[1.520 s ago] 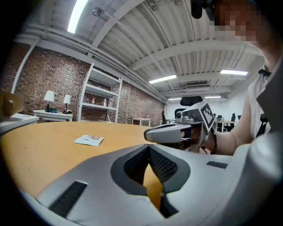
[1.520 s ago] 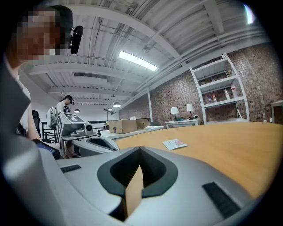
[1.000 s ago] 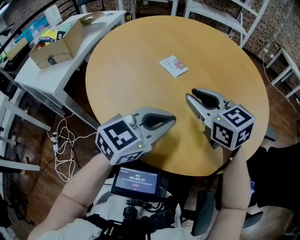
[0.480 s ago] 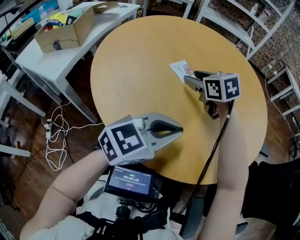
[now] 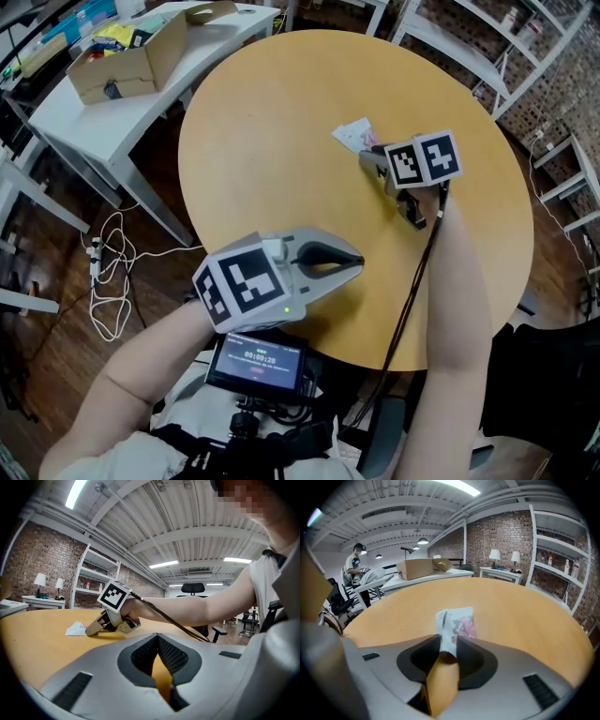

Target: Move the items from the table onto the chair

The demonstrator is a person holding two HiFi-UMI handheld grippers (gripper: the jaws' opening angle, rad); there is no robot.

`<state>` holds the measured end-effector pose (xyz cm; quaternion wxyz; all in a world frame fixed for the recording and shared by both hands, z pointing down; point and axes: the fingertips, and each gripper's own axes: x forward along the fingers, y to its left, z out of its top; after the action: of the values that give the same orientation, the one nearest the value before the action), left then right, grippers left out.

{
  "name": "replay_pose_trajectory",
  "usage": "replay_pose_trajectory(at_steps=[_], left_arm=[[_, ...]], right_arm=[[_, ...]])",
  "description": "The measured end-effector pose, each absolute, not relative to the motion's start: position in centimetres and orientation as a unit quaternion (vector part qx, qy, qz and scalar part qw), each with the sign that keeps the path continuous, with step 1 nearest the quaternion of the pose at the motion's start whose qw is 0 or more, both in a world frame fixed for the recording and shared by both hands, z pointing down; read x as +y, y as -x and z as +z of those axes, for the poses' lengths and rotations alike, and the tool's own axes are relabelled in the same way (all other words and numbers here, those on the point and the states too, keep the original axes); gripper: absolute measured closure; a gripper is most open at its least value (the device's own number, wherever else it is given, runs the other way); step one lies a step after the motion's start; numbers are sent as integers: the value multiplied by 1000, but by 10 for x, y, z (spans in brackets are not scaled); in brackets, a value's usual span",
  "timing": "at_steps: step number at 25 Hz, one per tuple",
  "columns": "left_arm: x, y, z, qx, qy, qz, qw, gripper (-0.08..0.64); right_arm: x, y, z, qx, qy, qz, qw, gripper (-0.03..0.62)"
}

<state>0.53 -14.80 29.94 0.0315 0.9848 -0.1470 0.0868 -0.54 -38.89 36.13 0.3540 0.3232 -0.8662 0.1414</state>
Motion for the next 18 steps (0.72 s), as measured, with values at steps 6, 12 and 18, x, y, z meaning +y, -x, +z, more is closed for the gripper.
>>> replay_pose_trajectory(at_steps=[6, 12, 18], left_arm=[[-148, -5, 299, -146, -985, 87, 32, 554], [-148, -4, 300, -148, -985, 87, 32, 554], [-149, -4, 300, -155, -983, 88, 36, 554]], right_arm=[[-389, -4, 360, -861, -343, 118, 357, 569], [-363, -12, 325, -878, -362, 55, 308, 571], [-306, -37, 273, -905, -388, 52, 166, 571]])
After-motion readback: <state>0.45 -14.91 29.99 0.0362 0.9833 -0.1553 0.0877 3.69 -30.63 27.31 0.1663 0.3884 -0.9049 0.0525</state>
